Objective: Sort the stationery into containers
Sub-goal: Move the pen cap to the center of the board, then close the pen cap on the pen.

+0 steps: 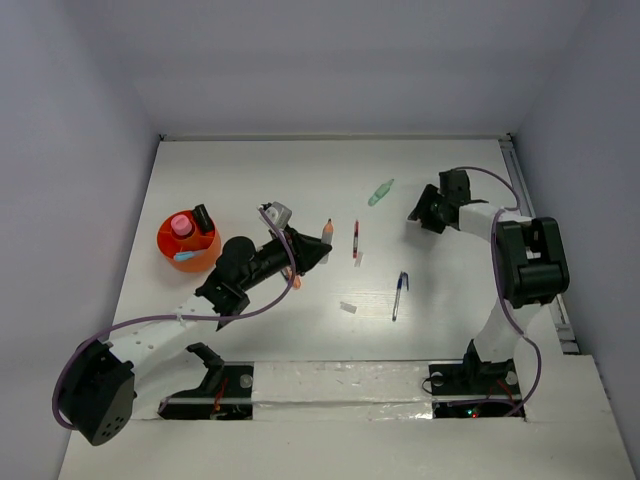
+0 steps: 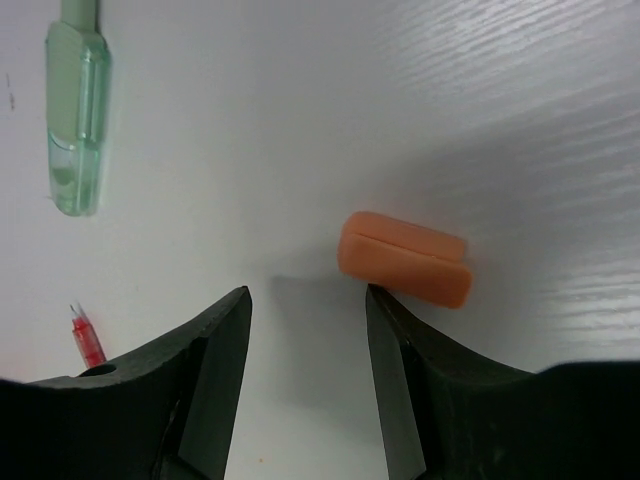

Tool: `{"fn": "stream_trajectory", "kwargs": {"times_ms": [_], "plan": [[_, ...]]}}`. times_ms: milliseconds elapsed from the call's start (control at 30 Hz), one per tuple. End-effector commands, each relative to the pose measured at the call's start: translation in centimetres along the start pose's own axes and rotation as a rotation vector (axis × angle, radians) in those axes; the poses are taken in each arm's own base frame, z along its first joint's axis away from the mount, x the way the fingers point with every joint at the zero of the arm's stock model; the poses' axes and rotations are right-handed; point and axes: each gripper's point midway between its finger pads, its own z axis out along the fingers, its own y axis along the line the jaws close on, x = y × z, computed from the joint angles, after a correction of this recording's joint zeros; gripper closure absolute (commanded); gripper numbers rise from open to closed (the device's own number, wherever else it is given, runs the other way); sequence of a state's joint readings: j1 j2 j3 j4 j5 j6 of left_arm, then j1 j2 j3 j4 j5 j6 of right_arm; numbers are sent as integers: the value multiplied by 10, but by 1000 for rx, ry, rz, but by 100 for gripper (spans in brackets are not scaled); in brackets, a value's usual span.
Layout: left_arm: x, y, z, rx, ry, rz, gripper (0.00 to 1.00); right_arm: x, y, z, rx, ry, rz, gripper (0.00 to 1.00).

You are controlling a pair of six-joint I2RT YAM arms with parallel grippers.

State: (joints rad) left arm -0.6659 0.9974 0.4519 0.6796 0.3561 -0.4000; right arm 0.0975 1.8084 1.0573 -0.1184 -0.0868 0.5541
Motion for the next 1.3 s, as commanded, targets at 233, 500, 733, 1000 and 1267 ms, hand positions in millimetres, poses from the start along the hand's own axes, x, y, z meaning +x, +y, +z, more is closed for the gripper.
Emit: {"fn": "stream_trajectory", "kwargs": {"times_ms": [233, 500, 733, 1000, 1267], "plan": [[-12, -3, 2, 8, -38, 31, 100, -50, 48, 2, -140, -66, -8, 44], [-13, -5, 2, 15, -39, 31, 100, -85, 19, -47, 72, -54, -391, 48], [-11, -5, 2, 20, -37, 28, 100, -66, -10, -33, 149, 169, -629, 26], [-8, -6, 5, 33, -25, 20, 100, -39, -9, -5, 26, 291, -723, 30], [-7, -4, 7, 25, -20, 21, 100, -24, -26, 10, 75, 337, -702, 44]]}}
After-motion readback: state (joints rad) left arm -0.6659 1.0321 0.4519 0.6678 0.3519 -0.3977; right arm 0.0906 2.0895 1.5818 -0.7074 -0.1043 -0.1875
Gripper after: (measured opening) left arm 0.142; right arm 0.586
